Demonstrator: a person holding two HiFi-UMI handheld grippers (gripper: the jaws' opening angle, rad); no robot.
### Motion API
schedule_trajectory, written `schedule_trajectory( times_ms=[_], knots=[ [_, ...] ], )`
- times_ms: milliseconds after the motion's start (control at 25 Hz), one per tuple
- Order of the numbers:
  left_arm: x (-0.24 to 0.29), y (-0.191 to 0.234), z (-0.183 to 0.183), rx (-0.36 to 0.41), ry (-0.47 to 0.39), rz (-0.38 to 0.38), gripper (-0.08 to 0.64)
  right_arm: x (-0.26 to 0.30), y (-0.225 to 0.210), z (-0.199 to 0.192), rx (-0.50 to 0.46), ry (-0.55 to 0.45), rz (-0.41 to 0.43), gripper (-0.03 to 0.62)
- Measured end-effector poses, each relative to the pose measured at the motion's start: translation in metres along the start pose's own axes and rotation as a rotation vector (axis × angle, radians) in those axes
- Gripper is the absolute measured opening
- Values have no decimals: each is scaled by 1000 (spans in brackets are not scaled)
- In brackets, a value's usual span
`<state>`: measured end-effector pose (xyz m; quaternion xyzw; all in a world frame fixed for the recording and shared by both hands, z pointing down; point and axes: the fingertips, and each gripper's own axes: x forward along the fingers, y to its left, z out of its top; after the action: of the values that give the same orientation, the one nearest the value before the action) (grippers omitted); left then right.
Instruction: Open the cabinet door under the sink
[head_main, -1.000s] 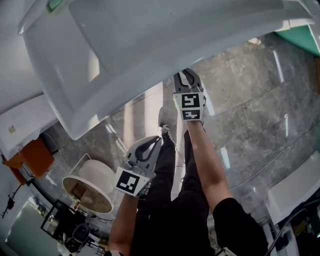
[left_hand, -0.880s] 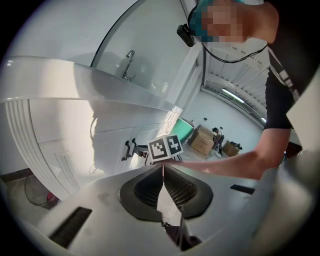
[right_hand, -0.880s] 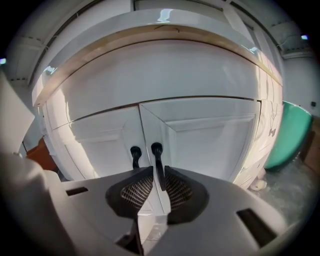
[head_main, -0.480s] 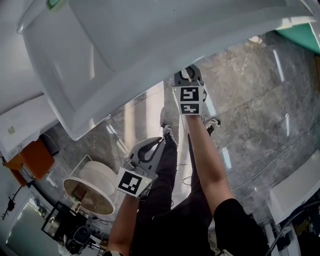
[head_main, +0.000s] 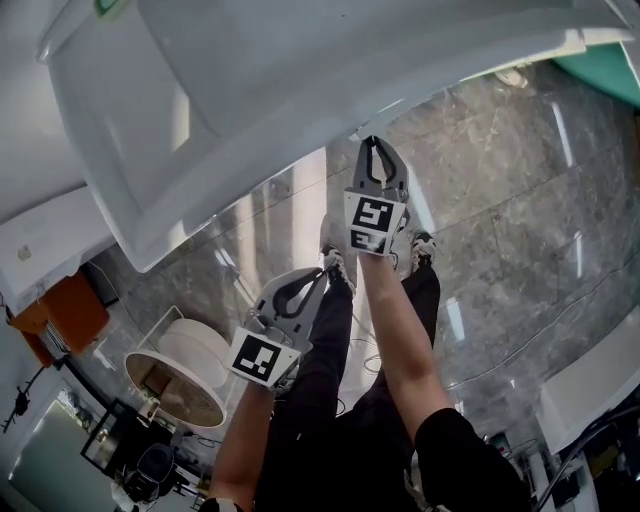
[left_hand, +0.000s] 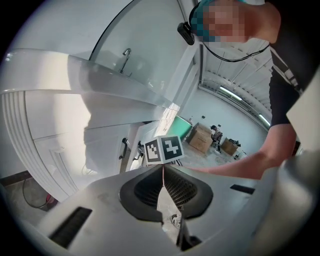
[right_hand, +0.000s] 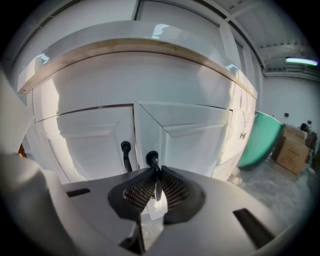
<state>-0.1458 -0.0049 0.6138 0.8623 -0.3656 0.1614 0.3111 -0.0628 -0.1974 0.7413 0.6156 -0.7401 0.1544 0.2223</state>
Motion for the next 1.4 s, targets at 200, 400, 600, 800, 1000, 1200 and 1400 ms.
schedule_trajectory(
  times_ms=[200,400,600,800,1000,1200,1400],
  knots=[
    [9,-14,-6,0,12,-11,17,-31,-25,-23,54,17,-47,93],
    [20,-29,-15,3,29,-19,17,-53,-48,-42,99,30,-46,92],
    [37,-48,-16,12,42,-39,17,-73,-74,-54,97,44,-59,89],
    [57,-68,-19,19,59,-64,17,-95,-120,-74,102,55,-86,83],
    [81,-93,-23,60,85,-101,17,-101,-132,-78,-20,63,73,86],
    [107,-125,-17,62,90,-122,17,-109,-170,-85,-22,73,81,84],
    [128,-146,-16,83,108,-128,17,-112,-172,-89,-196,76,235,121]
  ],
)
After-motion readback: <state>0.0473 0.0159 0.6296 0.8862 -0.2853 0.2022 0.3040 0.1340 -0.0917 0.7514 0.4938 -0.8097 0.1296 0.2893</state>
